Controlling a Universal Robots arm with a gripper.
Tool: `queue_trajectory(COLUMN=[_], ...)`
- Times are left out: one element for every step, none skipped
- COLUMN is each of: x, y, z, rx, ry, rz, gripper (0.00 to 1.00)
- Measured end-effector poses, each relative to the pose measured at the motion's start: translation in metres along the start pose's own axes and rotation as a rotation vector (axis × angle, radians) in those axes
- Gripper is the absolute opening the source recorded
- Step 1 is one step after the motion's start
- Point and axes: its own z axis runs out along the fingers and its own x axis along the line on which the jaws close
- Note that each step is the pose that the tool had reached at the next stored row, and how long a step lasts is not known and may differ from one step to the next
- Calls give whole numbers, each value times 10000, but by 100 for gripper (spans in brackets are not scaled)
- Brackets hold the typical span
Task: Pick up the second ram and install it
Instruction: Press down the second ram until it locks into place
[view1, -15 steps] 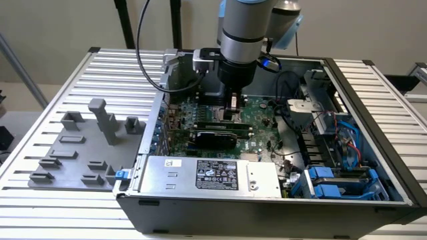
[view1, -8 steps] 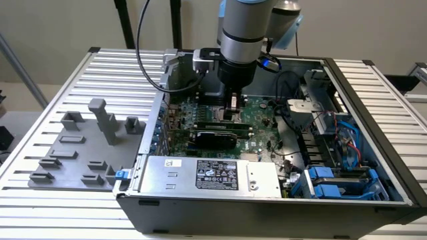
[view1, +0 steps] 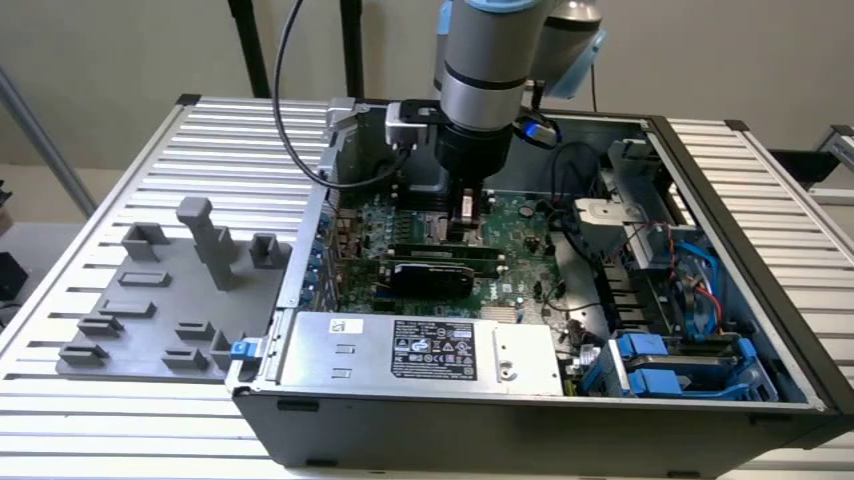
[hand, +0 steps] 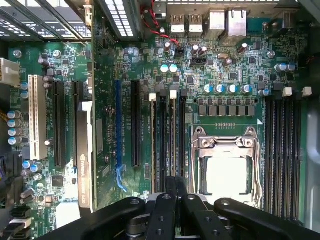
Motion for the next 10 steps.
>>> queue_trajectory(x=[-4, -7, -10, -13, -14, -15, -15, -15, -14, -12], y=[0, 0, 4, 7, 12, 16, 18, 17, 17, 17], z=[19, 37, 56, 74, 92, 110, 130, 147, 162, 178], rx=[-1, -1, -1, 0, 1, 0, 0, -1, -4, -7], ry=[0, 0, 0, 0, -1, 0, 0, 1, 10, 18], rz=[0, 0, 1, 0, 1, 1, 1, 0, -1, -1], gripper=[0, 0, 0, 0, 0, 0, 0, 0, 0, 0])
